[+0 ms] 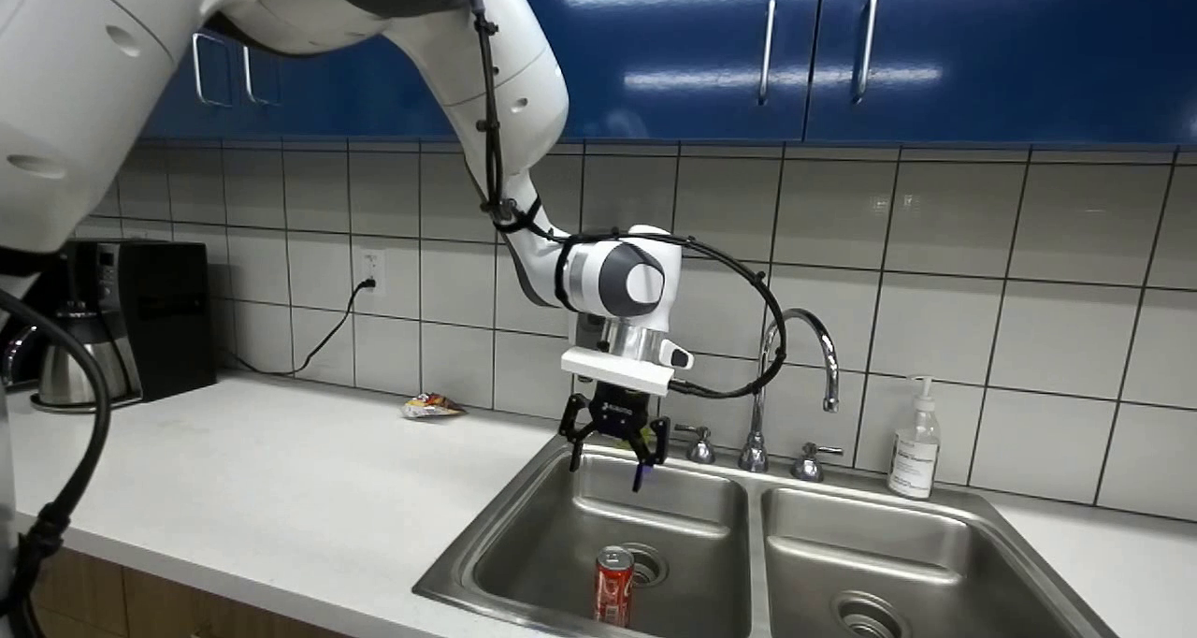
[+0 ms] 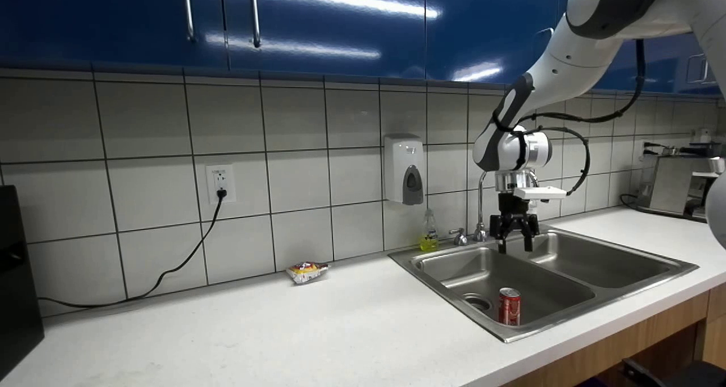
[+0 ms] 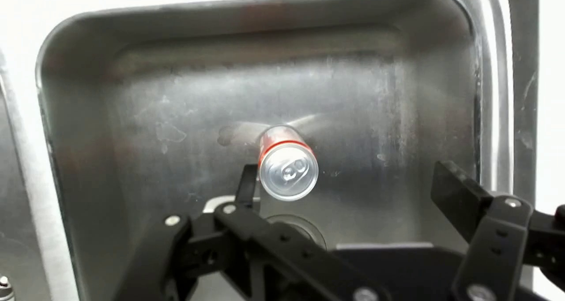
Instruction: Put the can in the left sink
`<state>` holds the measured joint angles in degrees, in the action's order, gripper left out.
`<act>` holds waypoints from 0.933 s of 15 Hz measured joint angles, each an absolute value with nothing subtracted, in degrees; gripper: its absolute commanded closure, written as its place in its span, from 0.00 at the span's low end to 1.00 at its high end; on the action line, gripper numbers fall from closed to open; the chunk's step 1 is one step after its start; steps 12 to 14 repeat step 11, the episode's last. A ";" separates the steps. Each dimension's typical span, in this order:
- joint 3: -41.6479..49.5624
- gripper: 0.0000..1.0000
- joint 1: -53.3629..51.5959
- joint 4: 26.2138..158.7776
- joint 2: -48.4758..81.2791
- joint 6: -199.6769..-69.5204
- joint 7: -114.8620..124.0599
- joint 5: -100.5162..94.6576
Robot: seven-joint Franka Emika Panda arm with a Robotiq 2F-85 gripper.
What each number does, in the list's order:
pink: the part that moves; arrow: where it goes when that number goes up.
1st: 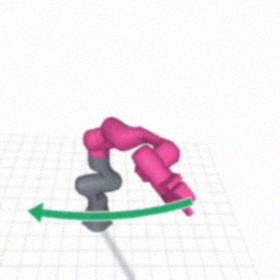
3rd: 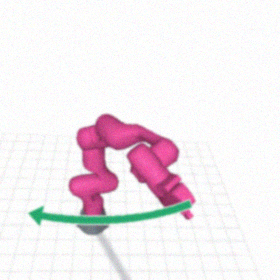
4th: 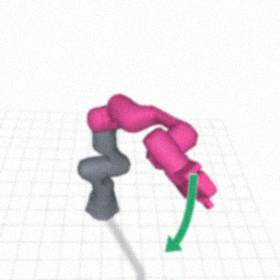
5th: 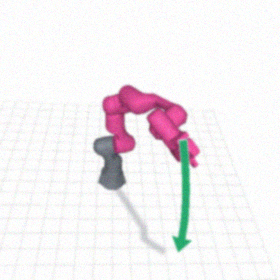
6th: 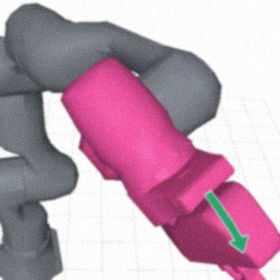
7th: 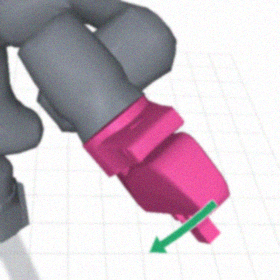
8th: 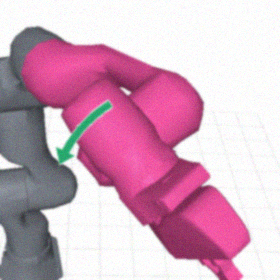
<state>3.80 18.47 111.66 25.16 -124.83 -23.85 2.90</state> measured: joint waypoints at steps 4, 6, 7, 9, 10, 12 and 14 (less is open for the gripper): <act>4.33 0.00 17.79 118.07 19.49 -122.35 -24.30 1.92; 4.54 0.00 17.49 121.23 16.52 -120.56 -24.51 1.83; 4.74 0.00 17.27 122.73 15.02 -119.55 -24.55 1.79; 5.22 0.00 16.90 124.90 12.57 -117.50 -24.66 1.82; 5.32 0.00 16.80 124.92 12.49 -117.59 -24.66 1.84; 5.37 0.00 16.70 124.85 12.70 -117.66 -24.66 1.85; 5.37 0.00 16.70 124.85 12.70 -117.66 -24.66 1.85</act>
